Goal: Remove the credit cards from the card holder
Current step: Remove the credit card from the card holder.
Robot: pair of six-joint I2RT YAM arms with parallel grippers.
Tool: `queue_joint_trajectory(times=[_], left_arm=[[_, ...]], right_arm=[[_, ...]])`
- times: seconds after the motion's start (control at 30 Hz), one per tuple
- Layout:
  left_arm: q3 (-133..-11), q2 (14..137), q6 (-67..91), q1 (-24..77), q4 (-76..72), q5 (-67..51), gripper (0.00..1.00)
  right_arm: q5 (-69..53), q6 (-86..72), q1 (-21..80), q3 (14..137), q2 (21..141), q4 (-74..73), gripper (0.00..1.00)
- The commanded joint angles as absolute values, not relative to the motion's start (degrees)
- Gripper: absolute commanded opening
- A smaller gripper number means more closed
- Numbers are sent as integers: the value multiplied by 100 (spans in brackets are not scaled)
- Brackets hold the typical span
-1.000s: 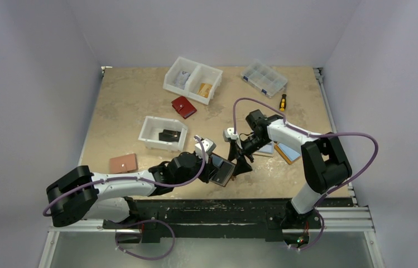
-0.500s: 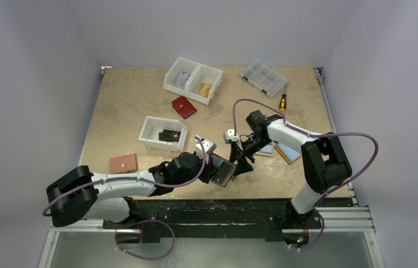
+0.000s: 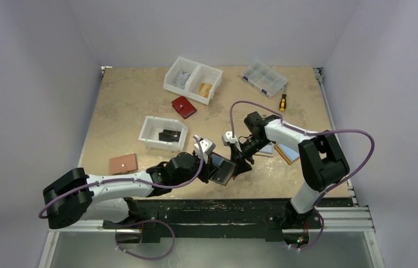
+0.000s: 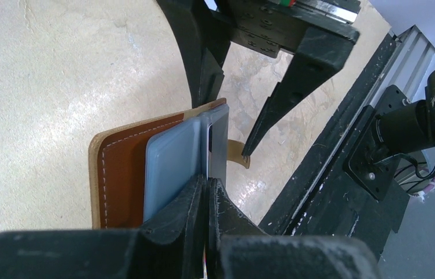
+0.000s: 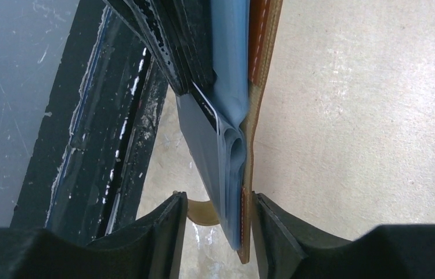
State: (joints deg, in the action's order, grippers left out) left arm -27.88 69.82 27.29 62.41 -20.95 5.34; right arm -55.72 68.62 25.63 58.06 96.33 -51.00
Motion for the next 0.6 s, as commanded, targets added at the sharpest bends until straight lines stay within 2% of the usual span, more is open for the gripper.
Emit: queue_joint_trajectory(times=[0.0,0.3,0.37,0.47,0.57], left_arm=[[-3032,6758,2584,6286,-2271,591,0],[-2929,6514,2594,6294,-2141,709,0],[-2896,6469,2606,6293,-2136,712,0],[-2837,6390,2629,6293,-2148,719,0],[-2756,6311,2660,6293,-2183,704,0]], right_arm=[[-5512,6952,2605,6009,9665,-5146,48],[-5540,7131,2619,6100,9735,-5372,27],[-5561,7198,2627,6138,9776,-5456,21],[-5585,7258,2624,6177,9825,-5538,5],[-5605,7312,2633,6227,9864,-5641,0]])
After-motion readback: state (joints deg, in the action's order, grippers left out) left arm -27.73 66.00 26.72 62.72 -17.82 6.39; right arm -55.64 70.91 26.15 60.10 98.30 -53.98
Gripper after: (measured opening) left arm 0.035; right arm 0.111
